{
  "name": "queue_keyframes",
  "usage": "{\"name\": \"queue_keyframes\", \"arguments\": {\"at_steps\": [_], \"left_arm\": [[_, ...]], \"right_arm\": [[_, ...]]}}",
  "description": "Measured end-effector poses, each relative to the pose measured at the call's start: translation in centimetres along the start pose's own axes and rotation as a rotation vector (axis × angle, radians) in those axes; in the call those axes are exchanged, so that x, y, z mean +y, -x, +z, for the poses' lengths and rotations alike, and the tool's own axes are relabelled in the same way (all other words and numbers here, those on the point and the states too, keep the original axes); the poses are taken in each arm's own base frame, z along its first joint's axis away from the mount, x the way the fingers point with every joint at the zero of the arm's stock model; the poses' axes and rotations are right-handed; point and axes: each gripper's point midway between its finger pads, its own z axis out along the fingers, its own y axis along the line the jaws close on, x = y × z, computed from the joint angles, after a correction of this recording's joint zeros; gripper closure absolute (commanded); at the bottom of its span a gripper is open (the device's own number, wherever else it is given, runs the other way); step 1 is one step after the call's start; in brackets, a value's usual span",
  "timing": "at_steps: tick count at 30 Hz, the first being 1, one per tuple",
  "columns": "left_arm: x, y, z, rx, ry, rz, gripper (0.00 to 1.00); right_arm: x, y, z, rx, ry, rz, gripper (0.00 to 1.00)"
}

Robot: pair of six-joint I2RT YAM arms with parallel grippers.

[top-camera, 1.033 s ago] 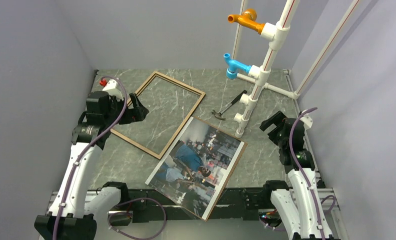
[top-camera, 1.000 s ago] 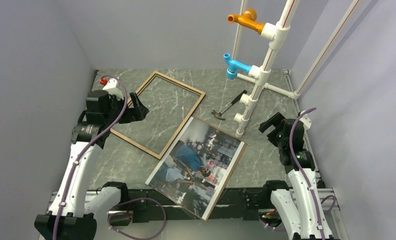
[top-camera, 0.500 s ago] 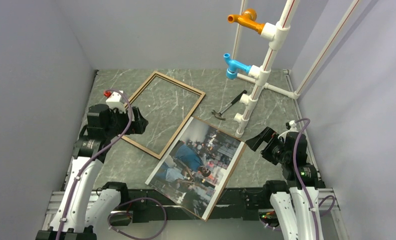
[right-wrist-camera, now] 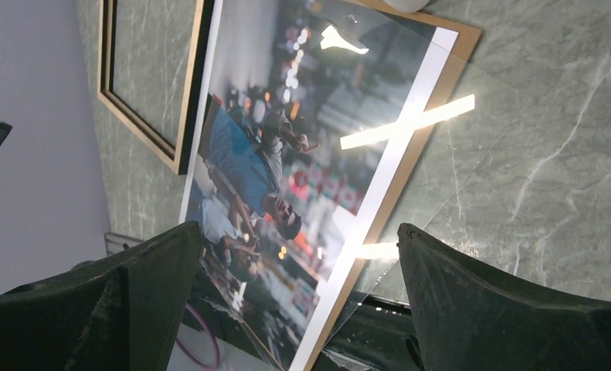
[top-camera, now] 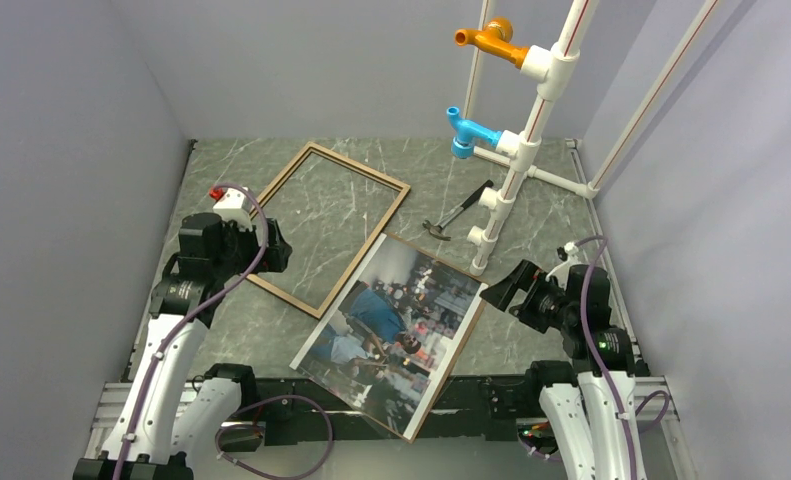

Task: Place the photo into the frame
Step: Adjust the photo frame at the center of the board.

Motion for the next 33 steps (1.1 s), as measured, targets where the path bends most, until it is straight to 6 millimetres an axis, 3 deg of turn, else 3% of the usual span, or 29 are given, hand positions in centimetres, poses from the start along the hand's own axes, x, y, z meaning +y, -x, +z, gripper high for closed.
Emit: {"name": "queue_keyframes", "arguments": {"at_steps": [10,17,26,33], "left_arm": [[0.2,-0.5,0.7,0.032,0.003,-0.006,0.01],[0.3,-0.7,0.9,0.045,0.006,-0.009,0.01],[0.4,-0.7,0.9,0.042,0.014,-0.008,0.01],[0.8,-0.6,0.8,0.037,0.039,-0.007,0.01]], "right_arm": [[0.6,-0.5,1.8,0.137,0.019,-0.072,0.00],[6.4,-0.2,3.1,0.188,0.126,-0.275,0.01],[10.7,-6.2,5.0,0.225,0.178,-0.431,0.01],[11.7,-12.6,8.3,0.285,0.065,-0.572,0.00]]}}
